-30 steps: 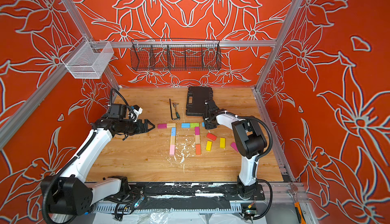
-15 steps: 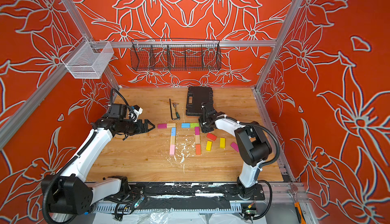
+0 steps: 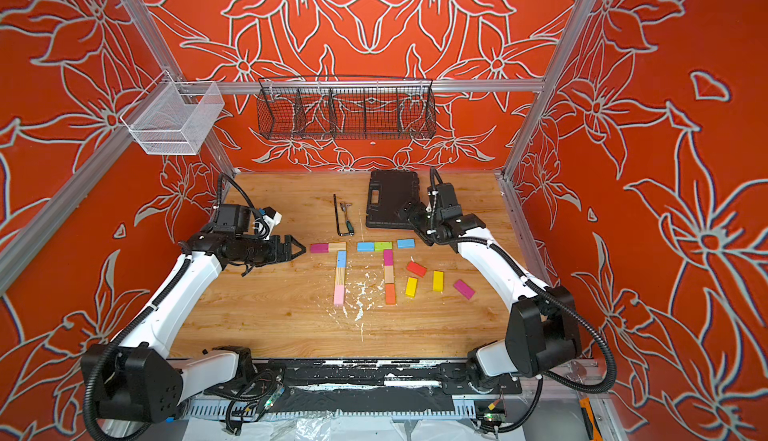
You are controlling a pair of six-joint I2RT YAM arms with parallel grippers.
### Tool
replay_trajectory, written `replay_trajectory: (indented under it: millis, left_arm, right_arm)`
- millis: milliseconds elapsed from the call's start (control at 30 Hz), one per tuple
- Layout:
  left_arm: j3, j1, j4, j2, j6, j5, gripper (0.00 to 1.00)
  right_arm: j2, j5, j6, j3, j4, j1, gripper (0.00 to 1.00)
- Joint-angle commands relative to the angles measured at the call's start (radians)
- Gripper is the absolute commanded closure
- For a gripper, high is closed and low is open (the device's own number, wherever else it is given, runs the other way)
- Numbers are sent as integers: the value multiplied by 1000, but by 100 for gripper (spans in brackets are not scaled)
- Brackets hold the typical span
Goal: Assemble the number 7 with building blocks
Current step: Place the building block at the center of the board, then pick up the building block from the center of the board.
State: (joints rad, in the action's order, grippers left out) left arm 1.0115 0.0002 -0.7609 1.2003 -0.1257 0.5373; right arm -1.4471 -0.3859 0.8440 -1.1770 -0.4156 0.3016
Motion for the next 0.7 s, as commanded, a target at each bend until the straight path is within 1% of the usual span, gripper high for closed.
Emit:
replay_trajectory:
  millis: [0, 33, 133, 233, 333, 367, 433, 500, 567, 667]
  left_arm:
    - [-7, 6, 1, -10, 30, 32, 6]
    - [-8, 6, 6, -13, 31, 38, 6]
    - [-7, 6, 12, -15, 34, 51, 6]
    - [-8, 6, 18, -7, 35, 72, 6]
    - [-10, 6, 18, 1, 39, 89, 6]
    - [-10, 6, 18, 0, 40, 89, 6]
    - [-13, 7, 18, -3, 41, 87, 6]
    - [-15, 6, 18, -7, 41, 86, 6]
    - [-16, 6, 17, -11, 44, 85, 6]
    - [-16, 6, 18, -11, 44, 86, 6]
  right_arm:
    - [-63, -105, -514, -162, -304, 17, 3]
    - [-77, -52, -607, -188, -383, 27, 3]
    - [-78, 113, -787, -174, -477, 57, 3]
    - [-68, 246, -911, -117, -496, 110, 5]
    - [-70, 348, -980, -58, -465, 157, 6]
    - [-77, 358, -993, -51, -463, 162, 6]
    - [-99, 336, -1050, -36, -455, 169, 8]
    - [-126, 370, -1073, -29, -445, 181, 10]
    - [-156, 369, -1100, -28, -442, 182, 10]
    - [-206, 400, -1136, -29, -433, 184, 13]
